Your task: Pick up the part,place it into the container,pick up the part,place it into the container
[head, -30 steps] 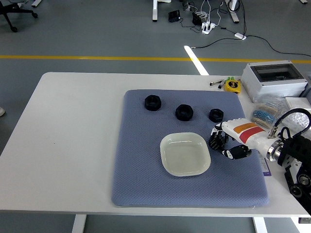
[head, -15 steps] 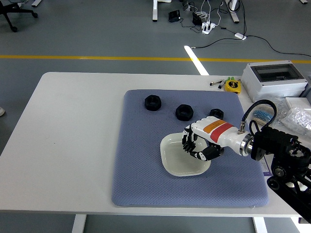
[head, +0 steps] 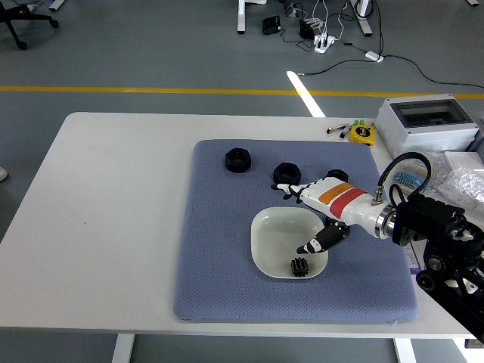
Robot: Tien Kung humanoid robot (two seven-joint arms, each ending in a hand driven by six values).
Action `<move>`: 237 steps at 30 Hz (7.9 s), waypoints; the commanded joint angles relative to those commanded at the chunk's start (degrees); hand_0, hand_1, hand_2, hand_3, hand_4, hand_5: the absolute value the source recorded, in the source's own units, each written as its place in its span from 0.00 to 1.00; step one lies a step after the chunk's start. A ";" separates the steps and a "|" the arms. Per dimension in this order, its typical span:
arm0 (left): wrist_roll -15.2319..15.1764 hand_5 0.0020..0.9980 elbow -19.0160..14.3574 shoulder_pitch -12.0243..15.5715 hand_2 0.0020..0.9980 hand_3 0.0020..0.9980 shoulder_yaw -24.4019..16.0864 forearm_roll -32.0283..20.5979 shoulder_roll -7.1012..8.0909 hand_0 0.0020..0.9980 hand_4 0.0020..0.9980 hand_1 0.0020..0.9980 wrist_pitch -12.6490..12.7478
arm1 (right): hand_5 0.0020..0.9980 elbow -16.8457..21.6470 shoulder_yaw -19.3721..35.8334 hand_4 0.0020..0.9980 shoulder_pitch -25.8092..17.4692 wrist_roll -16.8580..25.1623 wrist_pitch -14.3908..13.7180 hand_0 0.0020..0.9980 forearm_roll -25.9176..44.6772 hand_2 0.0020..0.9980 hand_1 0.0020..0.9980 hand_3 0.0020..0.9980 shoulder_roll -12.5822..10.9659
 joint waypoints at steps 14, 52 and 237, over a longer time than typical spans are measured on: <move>0.26 0.64 -0.03 0.19 0.69 0.59 -0.07 0.27 -0.03 0.71 0.68 0.61 -0.03 | 0.35 -10.56 -1.19 0.96 4.59 1.26 -3.18 0.65 2.44 0.77 0.67 0.86 -1.75; 0.32 0.64 -0.17 0.05 0.69 0.59 0.01 0.25 -0.26 0.72 0.69 0.61 -0.09 | 0.33 -25.26 -13.81 0.86 10.57 3.77 -5.11 0.56 5.96 0.68 0.60 0.65 -0.53; 0.45 0.64 -0.20 -0.81 0.68 0.58 -0.22 1.75 -0.38 0.71 0.68 0.62 -0.36 | 0.88 -4.37 27.36 1.00 -26.32 8.81 -22.33 0.73 66.02 0.77 0.74 0.78 7.95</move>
